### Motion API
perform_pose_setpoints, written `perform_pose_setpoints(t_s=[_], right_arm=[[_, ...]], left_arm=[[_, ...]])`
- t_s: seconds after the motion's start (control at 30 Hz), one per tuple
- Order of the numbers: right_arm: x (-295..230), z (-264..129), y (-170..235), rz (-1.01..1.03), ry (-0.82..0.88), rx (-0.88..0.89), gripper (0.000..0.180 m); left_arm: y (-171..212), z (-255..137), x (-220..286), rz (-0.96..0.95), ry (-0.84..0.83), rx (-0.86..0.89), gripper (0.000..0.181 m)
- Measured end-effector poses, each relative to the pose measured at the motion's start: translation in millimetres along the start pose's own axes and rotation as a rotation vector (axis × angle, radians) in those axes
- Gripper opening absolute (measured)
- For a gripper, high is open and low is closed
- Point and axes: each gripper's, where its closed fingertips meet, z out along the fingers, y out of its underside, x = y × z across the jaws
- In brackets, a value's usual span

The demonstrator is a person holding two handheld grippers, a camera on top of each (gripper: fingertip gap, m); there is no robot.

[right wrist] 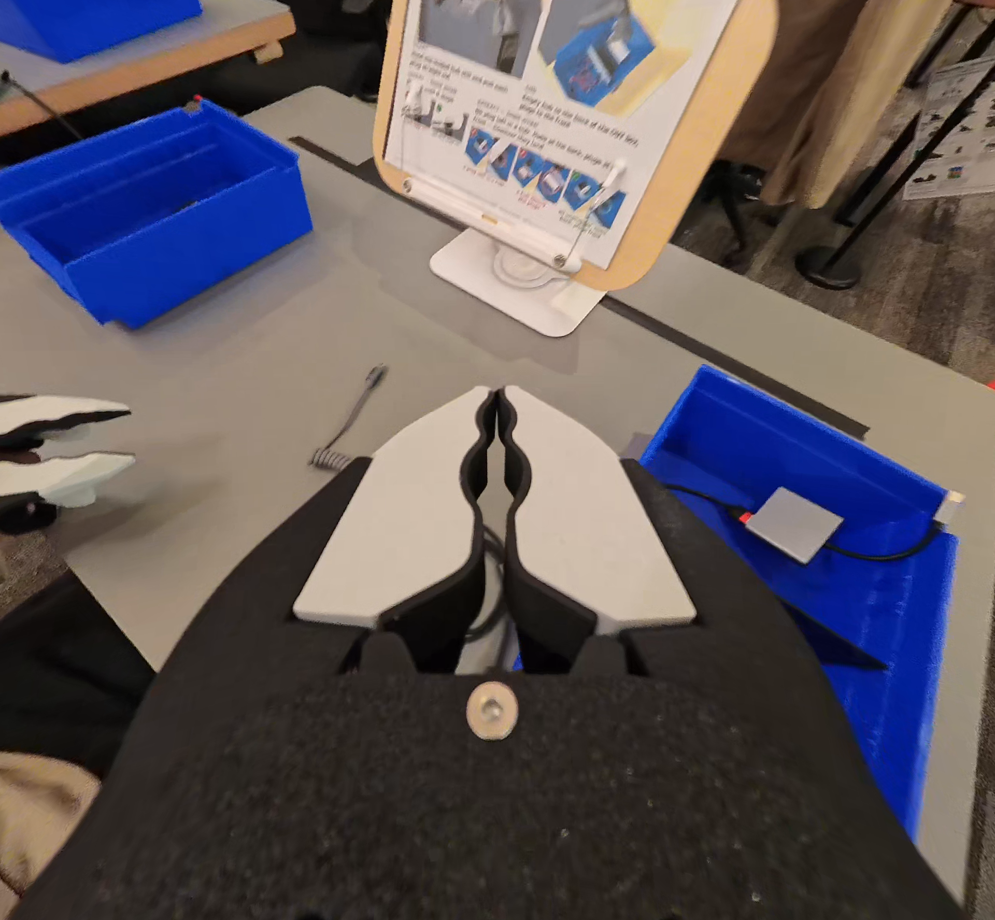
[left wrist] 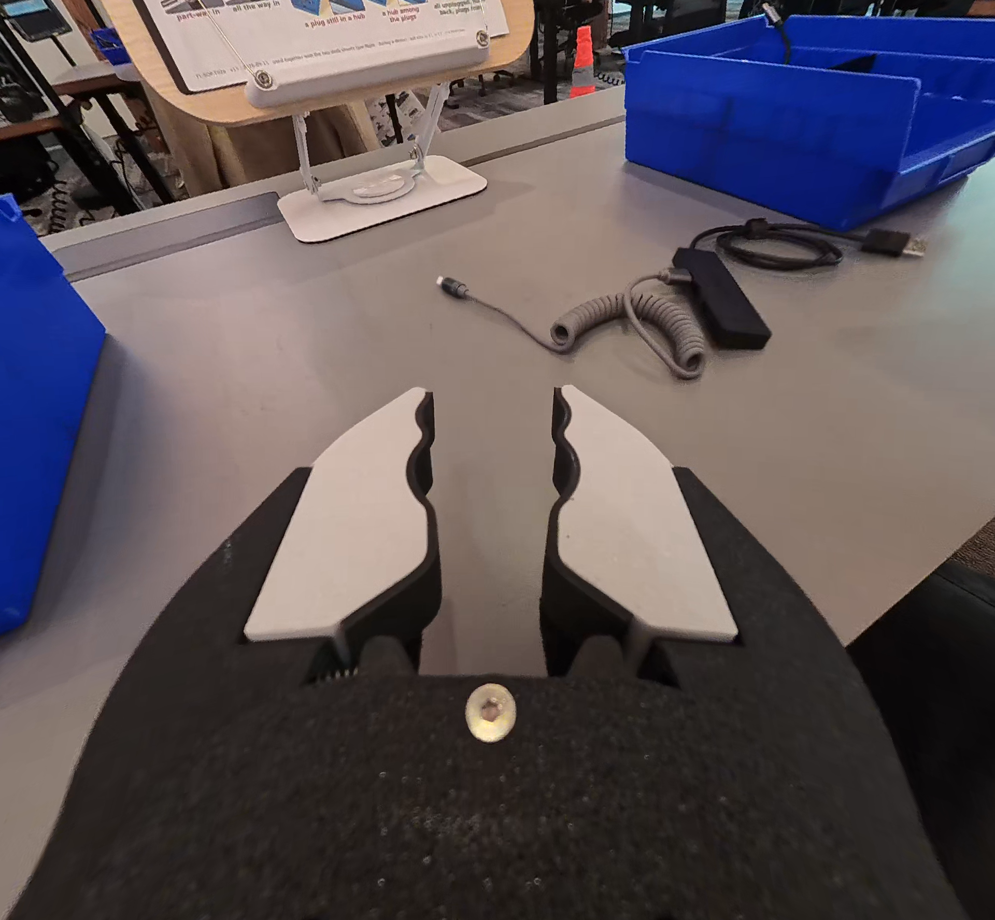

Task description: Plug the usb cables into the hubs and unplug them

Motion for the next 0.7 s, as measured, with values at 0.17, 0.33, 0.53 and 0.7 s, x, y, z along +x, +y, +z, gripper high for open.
perform_pose_setpoints(t_s=[0.17,0.33,0.53,0.7], right_arm=[[-48.8,24.5,63.3,0.036,-0.083,-0.085,0.031],[-112.0,64.8,171.5,0.086,0.022,-0.229,0.061],[-117.5,94.3,208.7,0.170,0.295,-0.259,0.074],[-94.6,112.8,220.7,0.307,0.325,-0.313,0.080]], left_arm=[[1.9,1.7,0.6,0.014,-0.007,-0.014,0.042],[3.5,3.5,-1.3,0.042,-0.049,-0.029,0.042],[1.0,4.4,4.3,0.080,-0.037,-0.013,0.042],[1.2,5.3,7.6,0.096,-0.021,-0.013,0.043]])
